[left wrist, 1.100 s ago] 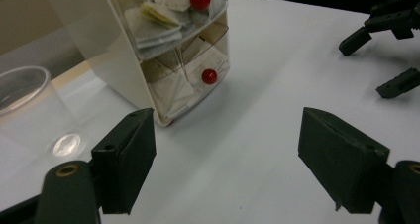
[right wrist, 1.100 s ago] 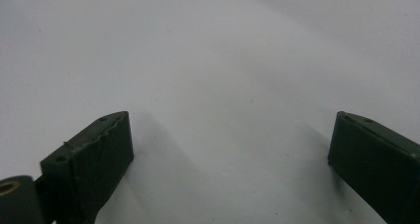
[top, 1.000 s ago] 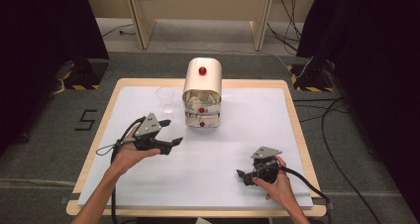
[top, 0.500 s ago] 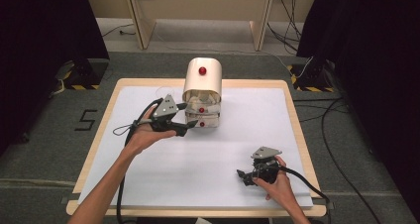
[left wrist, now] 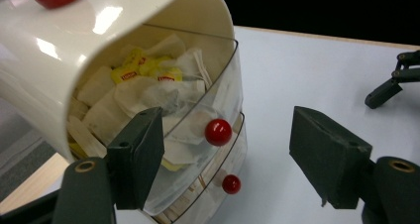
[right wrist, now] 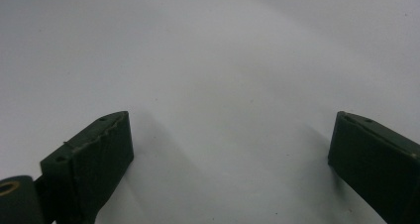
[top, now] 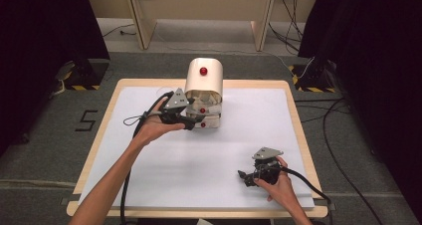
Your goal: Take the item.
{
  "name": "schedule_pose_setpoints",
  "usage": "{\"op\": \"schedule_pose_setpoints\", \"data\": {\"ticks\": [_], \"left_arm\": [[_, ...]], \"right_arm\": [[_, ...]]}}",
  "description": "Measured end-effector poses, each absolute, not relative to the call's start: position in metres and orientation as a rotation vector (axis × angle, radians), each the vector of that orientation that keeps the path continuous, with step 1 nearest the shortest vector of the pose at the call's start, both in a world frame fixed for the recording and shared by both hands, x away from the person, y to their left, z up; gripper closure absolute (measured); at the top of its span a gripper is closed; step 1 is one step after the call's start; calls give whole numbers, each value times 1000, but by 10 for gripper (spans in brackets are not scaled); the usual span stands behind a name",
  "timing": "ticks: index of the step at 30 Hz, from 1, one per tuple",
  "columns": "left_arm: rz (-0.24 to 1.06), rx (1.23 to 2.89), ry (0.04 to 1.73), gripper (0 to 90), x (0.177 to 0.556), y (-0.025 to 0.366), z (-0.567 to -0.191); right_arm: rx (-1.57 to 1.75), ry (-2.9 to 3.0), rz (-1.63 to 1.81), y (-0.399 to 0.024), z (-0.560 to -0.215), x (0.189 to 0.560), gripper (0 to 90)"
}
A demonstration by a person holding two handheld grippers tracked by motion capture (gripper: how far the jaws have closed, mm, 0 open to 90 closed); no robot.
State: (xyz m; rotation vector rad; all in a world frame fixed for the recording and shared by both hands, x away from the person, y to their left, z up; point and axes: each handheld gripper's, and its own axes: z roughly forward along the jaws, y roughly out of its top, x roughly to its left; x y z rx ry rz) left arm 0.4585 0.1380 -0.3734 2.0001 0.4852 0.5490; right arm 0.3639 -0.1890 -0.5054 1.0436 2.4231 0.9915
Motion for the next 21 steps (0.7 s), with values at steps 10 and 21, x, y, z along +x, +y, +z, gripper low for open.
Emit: {"op": "schedule_pose_setpoints", "data": {"ticks": [10,21], "left_arm": [[539,2043,496,275,466,134,-374],[528,2089,502,270,461,130,-373]], "right_arm": [[1042,2423,991,-189,-505,364,40],[1041,2423,992,-189,-505,364,40]]}}
